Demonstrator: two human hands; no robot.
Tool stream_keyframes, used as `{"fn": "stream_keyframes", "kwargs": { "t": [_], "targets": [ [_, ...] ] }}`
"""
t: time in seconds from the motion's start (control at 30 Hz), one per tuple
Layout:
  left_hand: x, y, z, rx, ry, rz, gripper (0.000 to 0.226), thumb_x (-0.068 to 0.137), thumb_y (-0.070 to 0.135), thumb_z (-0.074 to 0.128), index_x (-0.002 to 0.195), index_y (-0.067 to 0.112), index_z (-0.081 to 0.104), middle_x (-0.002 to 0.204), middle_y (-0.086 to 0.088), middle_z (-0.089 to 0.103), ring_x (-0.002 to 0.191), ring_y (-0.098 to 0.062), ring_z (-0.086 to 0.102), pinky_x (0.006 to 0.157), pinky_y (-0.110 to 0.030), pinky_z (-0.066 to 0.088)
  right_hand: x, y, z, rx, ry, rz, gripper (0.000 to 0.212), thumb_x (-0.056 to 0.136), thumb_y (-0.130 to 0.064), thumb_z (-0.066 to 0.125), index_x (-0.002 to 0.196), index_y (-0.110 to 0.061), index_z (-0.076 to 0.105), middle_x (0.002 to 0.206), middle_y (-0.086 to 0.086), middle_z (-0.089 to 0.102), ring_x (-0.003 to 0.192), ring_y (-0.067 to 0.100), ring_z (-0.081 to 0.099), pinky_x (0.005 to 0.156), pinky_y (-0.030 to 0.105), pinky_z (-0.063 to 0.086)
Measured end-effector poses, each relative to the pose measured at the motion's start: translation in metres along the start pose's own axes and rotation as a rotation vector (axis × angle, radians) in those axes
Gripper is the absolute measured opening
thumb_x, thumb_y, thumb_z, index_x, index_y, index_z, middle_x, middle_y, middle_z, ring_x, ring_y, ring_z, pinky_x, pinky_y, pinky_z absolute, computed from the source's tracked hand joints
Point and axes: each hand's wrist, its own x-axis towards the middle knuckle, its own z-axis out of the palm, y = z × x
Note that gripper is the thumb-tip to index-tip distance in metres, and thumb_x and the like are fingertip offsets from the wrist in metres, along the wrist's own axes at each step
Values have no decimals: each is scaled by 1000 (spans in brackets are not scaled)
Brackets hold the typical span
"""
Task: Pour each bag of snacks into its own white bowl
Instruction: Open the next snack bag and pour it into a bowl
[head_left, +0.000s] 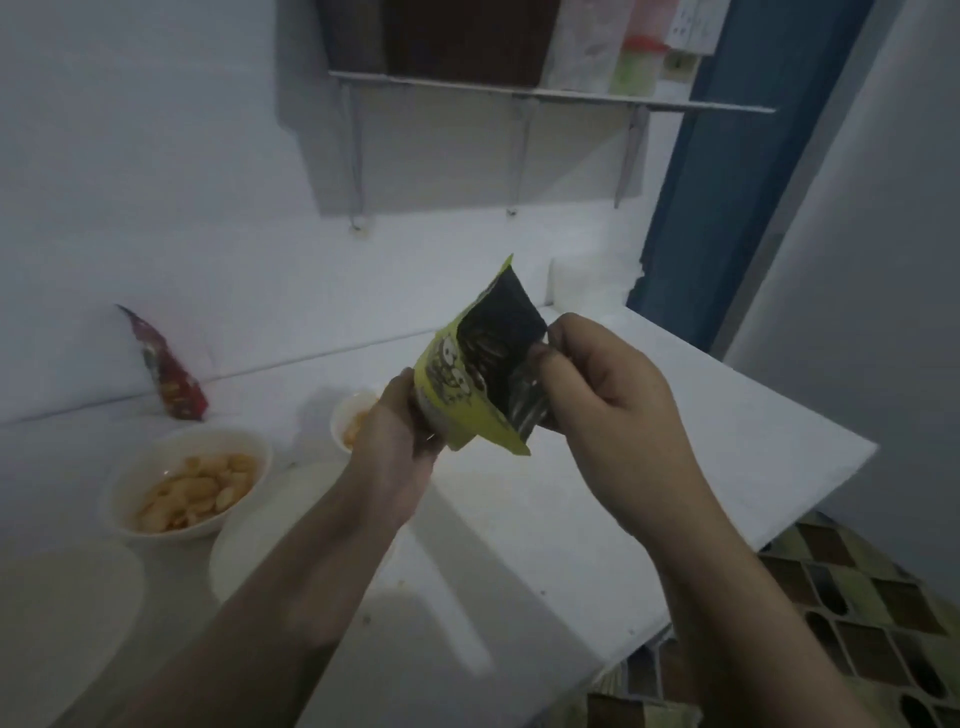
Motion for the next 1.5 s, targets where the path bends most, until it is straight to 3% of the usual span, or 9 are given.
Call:
{"fn": "stream_keyframes", "kwargs": {
  "t": [0.17,0.4,0.67,0.77,1.0,1.17,1.3,1.37,1.5],
  "targets": [
    [-22,52,-65,63,259,162,39,103,28,37,119,4,62,106,-17,72,107,-34,66,80,-42,59,0,-30,54,94,-177,18,31,84,-25,50,81,6,54,81,26,63,77,39,67,67,55,59],
    [-89,112,-181,-42,420,247,42,104,31,38,126,0,54,115,-22,66,91,-25,68,64,-33,60,-23,-65,146,181,-334,100,19,88,-7,52,86,9,63,84,22,68,59,14,68,58,34,62],
    [-148,145,-279,139,415,366,32,105,26,33,109,4,57,101,-14,65,91,-24,65,81,-40,55,-64,-106,235,270,-375,165,23,99,-10,50,85,3,63,77,8,69,63,9,68,57,34,62],
    [-160,156,-308,202,352,299,35,106,25,31,109,7,61,96,-7,72,87,-18,69,75,-34,58,-77,-116,256,274,-369,156,23,100,-10,48,85,-4,65,80,7,68,62,6,67,55,30,60],
    [-169,166,-338,128,326,83,25,102,32,44,113,15,59,106,-6,70,97,-18,65,99,-36,44,-92,-121,287,132,-396,107,26,104,-17,45,83,-21,61,88,6,66,72,17,71,54,29,61],
    [-159,169,-345,74,444,159,37,97,35,55,122,8,55,124,-15,63,116,-28,62,98,-40,51,-94,-101,305,-94,-346,73,20,103,-21,46,91,-18,62,92,1,69,84,17,68,62,31,60],
    [-156,167,-344,160,488,273,12,99,22,54,96,11,51,95,-9,63,89,-22,63,83,-37,54,-93,-91,308,-34,-387,191,34,95,-11,47,115,-36,57,98,-5,70,83,12,71,72,35,61],
    [-156,166,-343,207,537,314,11,98,22,56,94,14,50,91,-5,62,88,-23,60,84,-43,51,-92,-90,308,30,-414,225,46,91,-5,48,120,-40,56,103,-7,69,88,8,71,79,33,60],
    [-156,165,-342,258,624,383,13,97,28,57,90,20,50,93,-4,61,90,-24,60,81,-44,53,-93,-90,310,108,-423,217,34,95,-15,50,115,-37,65,110,-10,70,97,4,68,79,22,56]
  ]
}}
